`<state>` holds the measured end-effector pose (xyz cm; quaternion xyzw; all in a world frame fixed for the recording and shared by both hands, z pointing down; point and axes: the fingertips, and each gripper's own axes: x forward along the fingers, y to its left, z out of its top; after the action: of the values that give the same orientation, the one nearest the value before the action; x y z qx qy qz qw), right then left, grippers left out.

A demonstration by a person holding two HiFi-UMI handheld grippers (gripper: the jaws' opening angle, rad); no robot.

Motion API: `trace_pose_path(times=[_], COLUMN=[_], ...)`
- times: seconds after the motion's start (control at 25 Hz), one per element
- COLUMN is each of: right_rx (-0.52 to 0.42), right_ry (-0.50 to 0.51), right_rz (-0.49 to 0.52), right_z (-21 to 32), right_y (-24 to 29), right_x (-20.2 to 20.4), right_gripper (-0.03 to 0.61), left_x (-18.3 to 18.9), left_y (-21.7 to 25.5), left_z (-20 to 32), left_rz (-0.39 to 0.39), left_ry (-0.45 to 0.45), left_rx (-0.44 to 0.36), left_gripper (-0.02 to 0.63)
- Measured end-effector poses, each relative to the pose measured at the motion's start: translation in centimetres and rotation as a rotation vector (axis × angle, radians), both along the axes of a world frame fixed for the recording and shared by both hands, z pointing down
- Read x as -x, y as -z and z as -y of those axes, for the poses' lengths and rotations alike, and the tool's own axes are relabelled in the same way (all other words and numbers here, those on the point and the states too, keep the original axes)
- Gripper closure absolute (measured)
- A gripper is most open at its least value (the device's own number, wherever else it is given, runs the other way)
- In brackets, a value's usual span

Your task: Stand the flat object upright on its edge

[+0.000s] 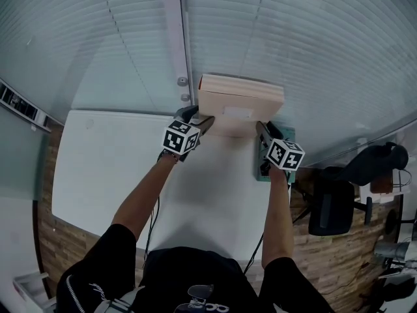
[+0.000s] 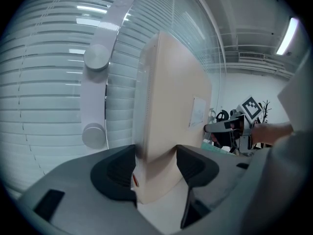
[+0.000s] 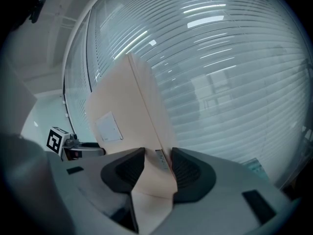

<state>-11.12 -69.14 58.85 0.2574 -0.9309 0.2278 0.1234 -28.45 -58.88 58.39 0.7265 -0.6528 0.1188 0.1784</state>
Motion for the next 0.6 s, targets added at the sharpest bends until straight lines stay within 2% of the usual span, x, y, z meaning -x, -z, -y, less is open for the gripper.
trace_pose_path(times=[0.16,0.6], right_rx=[0.014,0.018], right_ry=[0.003,-0.032], right_rz=[-0.003,0.032], right_z=[0.0,-0.3], right_y=[-0.3,1.5], right_x=[0.0,-1.3], right_gripper=[0.39,0.39], left_x=[0.0,0.4], left_y=[-0.2,0.9], left_z=[-0.1,-1.4], left_rz=[0.004,-0.034], left_ry=[-0.007,0.064], left_rx=[0.003,-0.019], left_gripper=[0.333,0.333])
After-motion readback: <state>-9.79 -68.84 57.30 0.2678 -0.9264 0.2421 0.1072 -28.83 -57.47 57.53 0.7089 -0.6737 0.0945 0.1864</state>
